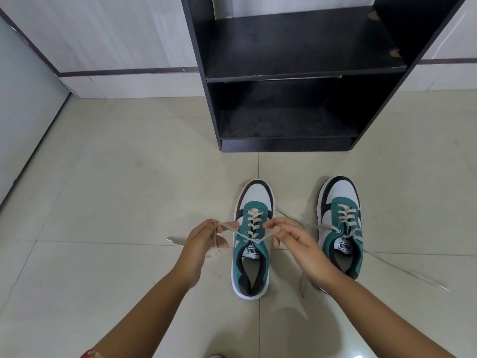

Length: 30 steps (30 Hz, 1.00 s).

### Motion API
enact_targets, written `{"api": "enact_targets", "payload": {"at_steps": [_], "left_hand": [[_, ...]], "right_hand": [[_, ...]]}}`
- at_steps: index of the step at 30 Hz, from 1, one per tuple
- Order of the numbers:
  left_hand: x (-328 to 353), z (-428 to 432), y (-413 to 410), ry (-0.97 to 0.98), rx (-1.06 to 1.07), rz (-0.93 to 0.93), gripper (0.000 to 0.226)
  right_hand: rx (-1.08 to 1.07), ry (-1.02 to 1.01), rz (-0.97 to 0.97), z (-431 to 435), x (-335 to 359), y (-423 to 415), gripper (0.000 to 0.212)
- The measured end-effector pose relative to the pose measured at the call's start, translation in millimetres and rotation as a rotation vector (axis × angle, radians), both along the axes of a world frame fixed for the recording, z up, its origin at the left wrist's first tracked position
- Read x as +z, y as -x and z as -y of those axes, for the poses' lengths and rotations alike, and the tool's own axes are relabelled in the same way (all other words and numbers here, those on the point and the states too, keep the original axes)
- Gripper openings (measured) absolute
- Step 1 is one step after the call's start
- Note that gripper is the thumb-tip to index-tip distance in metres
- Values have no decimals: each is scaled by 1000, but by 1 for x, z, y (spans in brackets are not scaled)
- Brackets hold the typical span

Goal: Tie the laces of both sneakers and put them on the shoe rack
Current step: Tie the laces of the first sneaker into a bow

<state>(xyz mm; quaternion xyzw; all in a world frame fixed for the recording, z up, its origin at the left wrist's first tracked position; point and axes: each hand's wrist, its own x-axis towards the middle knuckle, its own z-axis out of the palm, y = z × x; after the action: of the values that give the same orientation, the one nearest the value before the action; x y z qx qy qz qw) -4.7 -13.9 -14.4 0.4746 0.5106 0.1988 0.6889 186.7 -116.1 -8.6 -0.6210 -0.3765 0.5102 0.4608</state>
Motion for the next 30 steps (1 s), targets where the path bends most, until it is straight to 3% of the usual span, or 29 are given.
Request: {"api": "enact_targets", "payload": {"at_steps": [4, 10, 14, 18, 23, 30], "left_hand": [[17, 4, -15, -86, -106, 62, 28], [22, 10, -26, -155, -309, 79, 29], [23, 10, -27, -112, -425, 120, 16], [20, 3, -27, 22, -423, 76, 39], [15, -2, -30, 51, -343, 68, 8], [12, -2, -36, 55, -250, 23, 8]], "right_hand": [[-57, -47, -270, -13, 5, 9, 32], [-28, -2, -228, -19, -12, 19, 24], [-38, -11, -276, -23, -18, 16, 18], [44, -54, -254, -25, -23, 15, 15], [168, -85, -228, -24, -21, 14, 7], [21, -92, -199, -21, -22, 16, 15]]}}
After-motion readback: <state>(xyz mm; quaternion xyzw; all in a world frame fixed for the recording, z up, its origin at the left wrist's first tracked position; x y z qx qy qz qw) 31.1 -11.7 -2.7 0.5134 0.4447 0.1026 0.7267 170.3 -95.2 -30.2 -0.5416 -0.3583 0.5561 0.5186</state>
